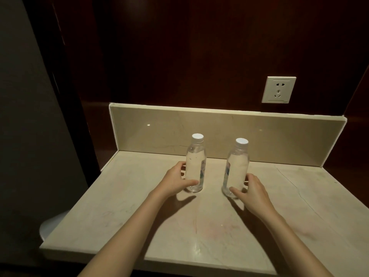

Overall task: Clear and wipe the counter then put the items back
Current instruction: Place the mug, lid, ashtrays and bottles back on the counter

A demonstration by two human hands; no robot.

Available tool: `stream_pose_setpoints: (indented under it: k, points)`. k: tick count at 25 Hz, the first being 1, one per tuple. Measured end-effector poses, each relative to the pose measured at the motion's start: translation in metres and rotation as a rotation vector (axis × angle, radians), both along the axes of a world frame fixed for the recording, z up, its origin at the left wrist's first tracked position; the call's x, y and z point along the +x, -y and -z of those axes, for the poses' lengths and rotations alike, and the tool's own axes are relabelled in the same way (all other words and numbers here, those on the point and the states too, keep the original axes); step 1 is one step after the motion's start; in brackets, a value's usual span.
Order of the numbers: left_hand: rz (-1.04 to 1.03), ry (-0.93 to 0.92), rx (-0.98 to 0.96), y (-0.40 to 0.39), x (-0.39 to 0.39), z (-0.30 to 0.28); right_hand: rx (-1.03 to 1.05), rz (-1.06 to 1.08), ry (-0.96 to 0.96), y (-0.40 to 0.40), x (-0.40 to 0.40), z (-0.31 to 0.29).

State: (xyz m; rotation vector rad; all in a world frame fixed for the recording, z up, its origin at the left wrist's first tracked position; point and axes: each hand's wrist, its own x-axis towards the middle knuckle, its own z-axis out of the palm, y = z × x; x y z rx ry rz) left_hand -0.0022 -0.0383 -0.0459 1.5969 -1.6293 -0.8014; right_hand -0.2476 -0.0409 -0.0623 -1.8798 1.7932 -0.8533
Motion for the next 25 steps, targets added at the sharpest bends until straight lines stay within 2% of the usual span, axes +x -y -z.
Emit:
stream_pose_setpoints:
  k: [3,6,8,10,20,25]
  points:
    - [0.041,0.189,0.033,-0.011,0.019,-0.005,0.095,0.019,-0.300,-0.014,-0.002,-0.008]
    - [0.065,0.513,0.040,-0.030,0.042,-0.013,0.167,-0.013,-0.552,-0.028,0.008,-0.032]
    - [0.056,0.659,0.038,-0.045,0.059,-0.020,0.112,-0.046,-0.579,-0.035,0.024,-0.047]
    - [0.032,0.720,0.044,-0.062,0.079,-0.026,0.079,-0.132,-0.587,-0.047,0.051,-0.059]
    - [-0.112,0.872,0.050,-0.199,0.232,-0.039,-0.121,-0.566,-0.504,-0.144,0.263,-0.081]
    - [-0.142,0.898,0.141,-0.280,0.337,-0.030,-0.110,-0.680,-0.502,-0.204,0.373,-0.052]
